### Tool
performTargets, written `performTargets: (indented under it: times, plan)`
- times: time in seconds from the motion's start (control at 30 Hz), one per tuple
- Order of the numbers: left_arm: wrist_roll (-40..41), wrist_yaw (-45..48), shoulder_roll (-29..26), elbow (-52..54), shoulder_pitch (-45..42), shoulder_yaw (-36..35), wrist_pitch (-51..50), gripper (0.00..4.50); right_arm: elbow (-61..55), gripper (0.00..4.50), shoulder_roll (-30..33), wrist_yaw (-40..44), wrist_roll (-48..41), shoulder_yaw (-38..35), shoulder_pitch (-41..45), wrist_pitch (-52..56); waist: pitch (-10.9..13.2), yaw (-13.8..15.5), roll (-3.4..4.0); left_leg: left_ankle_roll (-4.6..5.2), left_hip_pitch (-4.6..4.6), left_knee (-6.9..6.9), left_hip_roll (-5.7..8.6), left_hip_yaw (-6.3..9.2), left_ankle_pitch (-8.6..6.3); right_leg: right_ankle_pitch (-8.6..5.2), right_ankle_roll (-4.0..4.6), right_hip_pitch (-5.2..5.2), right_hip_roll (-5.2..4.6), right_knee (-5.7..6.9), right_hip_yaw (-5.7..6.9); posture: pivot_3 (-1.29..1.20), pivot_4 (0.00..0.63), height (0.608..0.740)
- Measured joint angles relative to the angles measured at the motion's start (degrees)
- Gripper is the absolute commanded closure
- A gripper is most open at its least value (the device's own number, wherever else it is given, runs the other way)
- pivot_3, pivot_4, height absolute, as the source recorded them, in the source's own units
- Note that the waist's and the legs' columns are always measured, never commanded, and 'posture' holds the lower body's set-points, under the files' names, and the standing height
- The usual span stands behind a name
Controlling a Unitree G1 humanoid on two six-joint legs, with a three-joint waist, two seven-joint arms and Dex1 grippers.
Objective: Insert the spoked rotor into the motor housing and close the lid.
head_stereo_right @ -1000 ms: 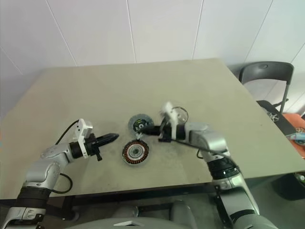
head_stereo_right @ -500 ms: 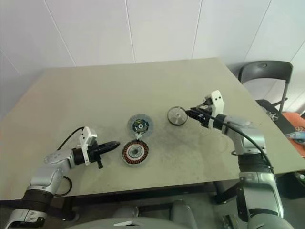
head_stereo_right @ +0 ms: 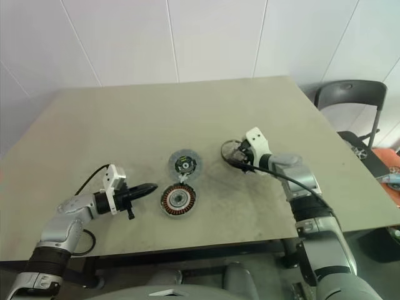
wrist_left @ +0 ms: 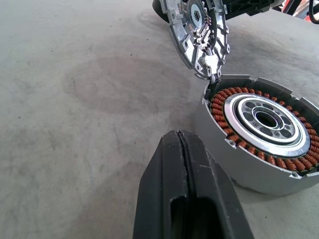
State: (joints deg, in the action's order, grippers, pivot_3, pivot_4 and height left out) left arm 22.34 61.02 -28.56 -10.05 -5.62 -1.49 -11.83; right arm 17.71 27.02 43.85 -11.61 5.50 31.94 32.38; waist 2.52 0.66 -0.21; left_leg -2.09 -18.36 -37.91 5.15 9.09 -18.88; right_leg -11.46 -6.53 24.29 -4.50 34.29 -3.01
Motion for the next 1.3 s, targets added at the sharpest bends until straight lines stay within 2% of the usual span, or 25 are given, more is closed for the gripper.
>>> performTargets:
  times: [0.13, 0.23, 0.33, 0.5, 0.67, 0.87, 1.13, 1.3]
  plan:
    - [0.2, 0.0, 0.0, 0.0, 0.2, 0.0, 0.1, 4.5, -6.9, 0.92, 0.9, 5.1, -5.0, -2.7, -0.5, -1.2, 0.0, 0.0, -0.01, 0.01, 0.0, 0.0, 0.0, 0.02, 0.0, 0.0, -0.01, -0.01, 0.0, -0.01, 0.01, 0.0, 0.0, 0.74]
    - [0.2, 0.0, 0.0, -0.3, 0.1, 0.0, 0.1, 4.5, -8.1, 0.92, 3.5, 7.7, -6.4, -3.8, -1.0, -0.6, 0.0, 0.1, -0.01, 0.01, 0.0, -0.02, 0.01, 0.01, 0.0, 0.0, 0.0, -0.05, -0.01, -0.02, 0.01, 0.0, 0.0, 0.74]
    - [0.1, 0.1, 0.1, -1.1, -0.3, 0.0, 0.1, 4.5, -14.2, 0.92, 6.4, 12.9, -10.1, -3.9, -3.5, 2.6, 0.0, 0.0, 0.0, 0.02, 0.0, 0.01, -0.01, 0.03, -0.01, -0.01, -0.01, -0.02, 0.0, -0.01, 0.03, 0.0, 0.0, 0.74]
    - [0.1, 0.2, 0.5, -1.3, -1.5, 0.1, 0.7, 4.5, -25.2, 0.92, 13.0, 20.2, -10.6, 3.1, -6.0, 4.9, 0.0, -0.1, 0.01, 0.03, 0.01, -0.02, -0.04, -0.05, -0.02, -0.14, -0.22, -0.02, -0.02, -0.02, 0.02, 0.0, 0.0, 0.74]
    - [0.1, 0.2, 0.6, -2.4, -1.8, 0.2, 1.2, 4.5, -28.1, 0.92, 13.0, 22.3, -8.4, 9.2, -1.5, 4.7, 0.0, 0.1, 0.01, 0.03, 0.03, -0.09, -0.07, -0.07, -0.01, -0.16, -0.23, -0.05, -0.02, -0.01, 0.03, 0.0, 0.0, 0.74]
    - [-0.1, 0.0, 0.8, -2.9, -1.8, 0.2, 1.9, 4.5, -16.3, 0.92, 9.8, 15.9, -0.1, 11.6, 4.9, 0.7, 0.0, 0.3, -0.05, 0.03, -0.02, -0.08, -0.02, -0.04, -0.02, -0.01, 0.01, -0.03, -0.06, -0.04, 0.05, 0.0, 0.0, 0.74]
    - [-0.2, -0.3, 1.1, -2.9, -1.8, 0.2, 2.3, 4.5, -0.3, 0.92, 8.5, 8.4, 11.4, 14.5, 7.1, -3.2, 0.0, 0.0, -0.03, 0.05, -0.04, 0.01, -0.01, -0.09, -0.04, 0.01, 0.03, 0.12, -0.06, -0.01, 0.04, 0.0, 0.0, 0.74]
    - [-0.4, -0.3, 1.4, -3.1, -1.8, 0.2, 2.3, 4.5, 4.7, 0.92, 5.6, 3.4, 13.7, 13.7, 7.5, -4.3, 0.0, 0.0, -0.03, 0.05, -0.04, 0.01, -0.01, -0.09, -0.03, 0.02, 0.03, 0.11, -0.06, -0.02, 0.04, 0.0, 0.0, 0.74]
